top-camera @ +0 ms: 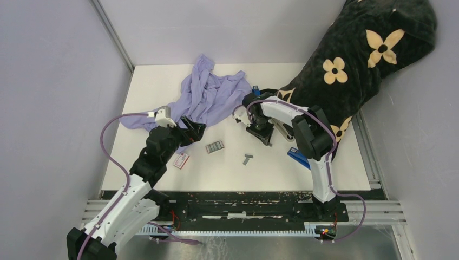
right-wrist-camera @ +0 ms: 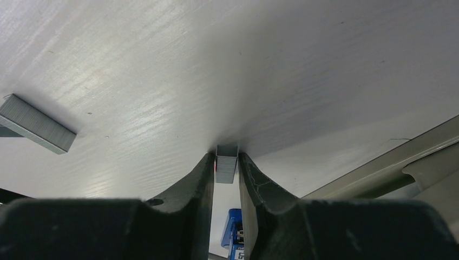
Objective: Unload the staples from the stapler
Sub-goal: Pick up the staple from the center of the board, then place the staple in the staple box.
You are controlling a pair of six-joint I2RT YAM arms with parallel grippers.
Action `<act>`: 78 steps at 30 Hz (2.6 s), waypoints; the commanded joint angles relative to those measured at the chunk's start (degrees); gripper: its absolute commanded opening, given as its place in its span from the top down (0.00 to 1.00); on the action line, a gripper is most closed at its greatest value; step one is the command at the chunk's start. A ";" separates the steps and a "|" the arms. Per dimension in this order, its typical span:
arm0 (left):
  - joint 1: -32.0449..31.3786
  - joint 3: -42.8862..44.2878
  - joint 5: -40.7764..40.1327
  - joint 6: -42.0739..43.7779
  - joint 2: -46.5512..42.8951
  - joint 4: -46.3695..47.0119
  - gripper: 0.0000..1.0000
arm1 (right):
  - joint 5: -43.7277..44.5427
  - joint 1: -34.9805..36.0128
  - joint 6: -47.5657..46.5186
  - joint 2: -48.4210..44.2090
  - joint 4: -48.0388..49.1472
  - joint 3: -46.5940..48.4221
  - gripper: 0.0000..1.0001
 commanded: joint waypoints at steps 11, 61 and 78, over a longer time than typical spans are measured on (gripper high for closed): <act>0.14 0.53 0.78 0.21 0.53 3.05 0.01 | -1.39 -0.34 1.17 2.71 0.23 3.85 0.71; 0.20 -3.88 2.17 -9.81 7.44 -3.21 0.06 | -22.42 8.44 30.72 -21.09 35.97 -14.21 0.93; 0.20 -1.65 -1.18 -10.64 15.12 -8.88 0.29 | -9.17 18.30 40.92 -10.61 39.73 -2.52 0.92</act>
